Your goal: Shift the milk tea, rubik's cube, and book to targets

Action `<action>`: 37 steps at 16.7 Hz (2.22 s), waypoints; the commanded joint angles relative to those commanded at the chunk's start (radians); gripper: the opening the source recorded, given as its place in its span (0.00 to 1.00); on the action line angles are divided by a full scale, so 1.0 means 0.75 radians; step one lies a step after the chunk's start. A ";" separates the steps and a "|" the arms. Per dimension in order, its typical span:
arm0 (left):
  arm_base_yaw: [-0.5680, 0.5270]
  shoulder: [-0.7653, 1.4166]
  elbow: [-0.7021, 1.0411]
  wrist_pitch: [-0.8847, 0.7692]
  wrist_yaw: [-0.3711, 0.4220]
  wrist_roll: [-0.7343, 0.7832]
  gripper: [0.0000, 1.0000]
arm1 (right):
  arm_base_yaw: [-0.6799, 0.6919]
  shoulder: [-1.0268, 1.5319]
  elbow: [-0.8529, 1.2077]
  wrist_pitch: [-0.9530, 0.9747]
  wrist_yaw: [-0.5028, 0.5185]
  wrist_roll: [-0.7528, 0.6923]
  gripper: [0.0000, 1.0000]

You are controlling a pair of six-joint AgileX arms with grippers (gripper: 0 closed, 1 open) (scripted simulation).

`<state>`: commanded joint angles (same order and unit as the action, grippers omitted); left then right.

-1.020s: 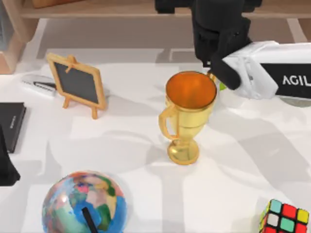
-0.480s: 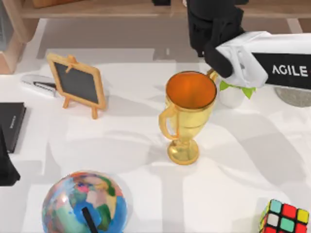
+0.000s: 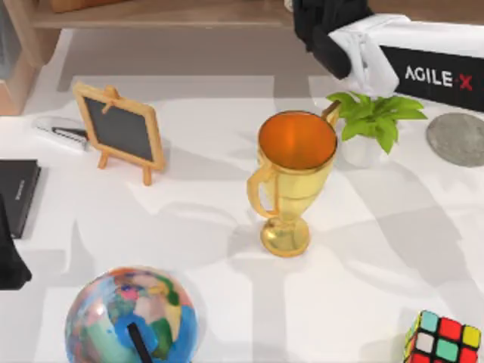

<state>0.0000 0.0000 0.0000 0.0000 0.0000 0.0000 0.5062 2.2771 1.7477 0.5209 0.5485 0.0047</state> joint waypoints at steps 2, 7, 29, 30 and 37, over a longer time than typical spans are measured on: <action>0.000 0.000 0.000 0.000 0.000 0.000 1.00 | 0.000 0.000 0.000 0.000 0.000 0.000 1.00; 0.000 0.000 0.000 0.000 0.000 0.000 1.00 | 0.000 0.000 0.000 0.000 0.000 0.000 0.70; 0.000 0.000 0.000 0.000 0.000 0.000 1.00 | 0.036 -0.093 -0.098 0.037 0.030 0.003 0.00; 0.000 0.000 0.000 0.000 0.000 0.000 1.00 | 0.048 -0.129 -0.156 0.051 0.041 0.004 0.00; 0.000 0.000 0.000 0.000 0.000 0.000 1.00 | 0.130 -0.348 -0.496 0.146 0.120 0.007 0.00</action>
<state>0.0000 0.0000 0.0000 0.0000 0.0000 0.0000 0.6036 2.0158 1.3757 0.6302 0.6388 0.0098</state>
